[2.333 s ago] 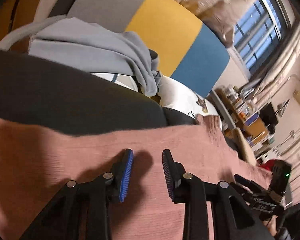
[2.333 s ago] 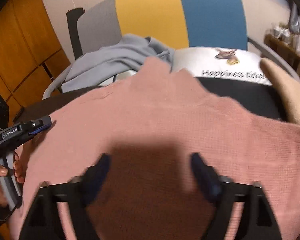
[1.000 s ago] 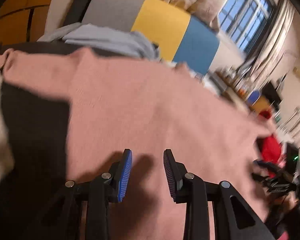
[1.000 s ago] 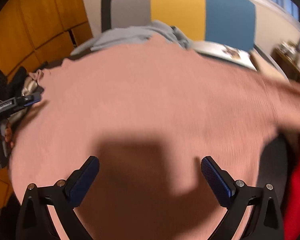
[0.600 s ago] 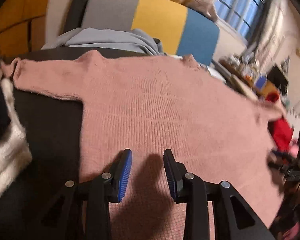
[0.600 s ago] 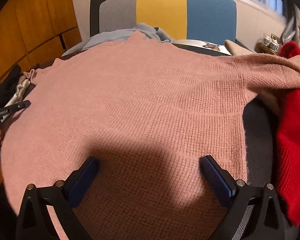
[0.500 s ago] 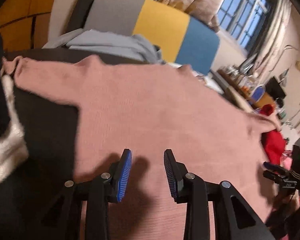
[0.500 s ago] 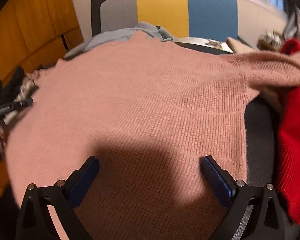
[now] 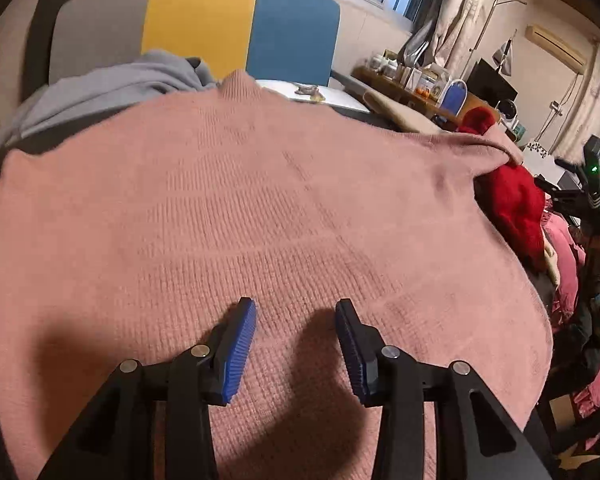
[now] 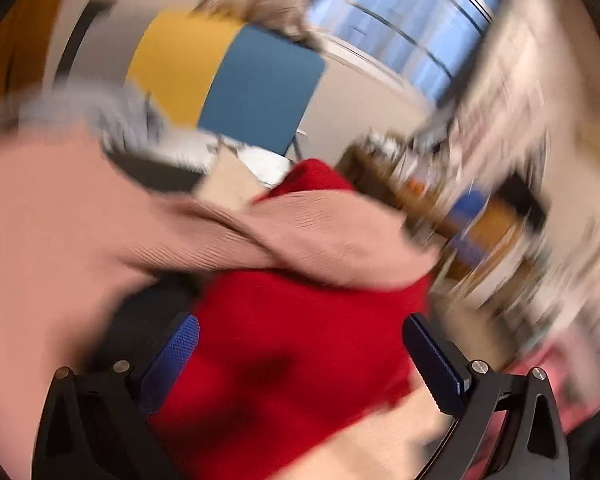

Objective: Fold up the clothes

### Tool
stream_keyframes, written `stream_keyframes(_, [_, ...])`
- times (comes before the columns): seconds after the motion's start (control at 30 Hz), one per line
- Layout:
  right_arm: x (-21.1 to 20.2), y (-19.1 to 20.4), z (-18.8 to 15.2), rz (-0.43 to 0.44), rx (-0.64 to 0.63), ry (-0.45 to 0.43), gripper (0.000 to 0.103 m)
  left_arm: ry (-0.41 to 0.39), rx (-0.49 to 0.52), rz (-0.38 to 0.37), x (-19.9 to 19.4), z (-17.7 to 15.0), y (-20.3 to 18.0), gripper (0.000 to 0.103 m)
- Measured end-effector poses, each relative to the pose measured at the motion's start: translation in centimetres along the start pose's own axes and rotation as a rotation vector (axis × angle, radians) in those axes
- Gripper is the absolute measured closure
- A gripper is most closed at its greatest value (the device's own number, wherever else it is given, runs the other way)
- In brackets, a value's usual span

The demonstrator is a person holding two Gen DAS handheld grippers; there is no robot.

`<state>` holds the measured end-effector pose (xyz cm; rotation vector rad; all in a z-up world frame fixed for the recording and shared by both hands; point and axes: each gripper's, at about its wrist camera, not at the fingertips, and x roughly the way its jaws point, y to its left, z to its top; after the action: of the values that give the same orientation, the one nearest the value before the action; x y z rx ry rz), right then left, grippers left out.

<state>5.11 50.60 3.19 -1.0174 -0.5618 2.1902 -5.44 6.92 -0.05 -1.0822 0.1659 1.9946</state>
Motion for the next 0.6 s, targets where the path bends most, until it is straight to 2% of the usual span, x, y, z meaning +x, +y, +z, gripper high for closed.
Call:
stream_keyframes(0.03, [0.5,0.4,0.0,-0.037,-0.090,-0.007,0.008,0.001,-0.006,-0.008,0.0,0.0,0.1,0.061])
stream_keyframes(0.1, [1.5,1.3,-0.4,-0.058,-0.242,-0.023,0.009,0.002,-0.021,-0.021,0.1,0.1,0.4,0.061])
stream_keyframes(0.17, [3.0,2.2,-0.4,-0.084,-0.353,-0.040,0.013,0.003,-0.037,-0.030,0.2,0.1,0.7,0.061])
stream_keyframes(0.37, [6.3,1.7,0.9,-0.103,-0.370,-0.052,0.011,0.005,-0.064,-0.049,0.5,0.1,0.8,0.061])
stream_keyframes(0.43, [7.6,1.3,1.3,-0.068,-0.379,-0.016,0.015,0.003,-0.077,-0.058,0.6,0.1,0.9,0.061])
stream_keyframes(0.5, [8.6,0.8,1.7,0.000,-0.379,0.045,0.044,0.001,-0.089,-0.068,0.7,0.1,1.0,0.061])
stream_keyframes(0.53, [8.6,0.5,1.5,0.041,-0.363,0.087,0.078,0.000,-0.095,-0.072,0.7,0.2,1.0,0.061])
stream_keyframes(0.57, [8.8,0.1,1.8,0.071,-0.336,0.133,0.086,-0.002,-0.101,-0.076,0.8,0.2,1.1,0.061])
stream_keyframes(0.6, [8.9,-0.5,2.5,0.107,-0.303,0.162,0.086,-0.004,-0.105,-0.079,0.7,0.1,1.1,0.061])
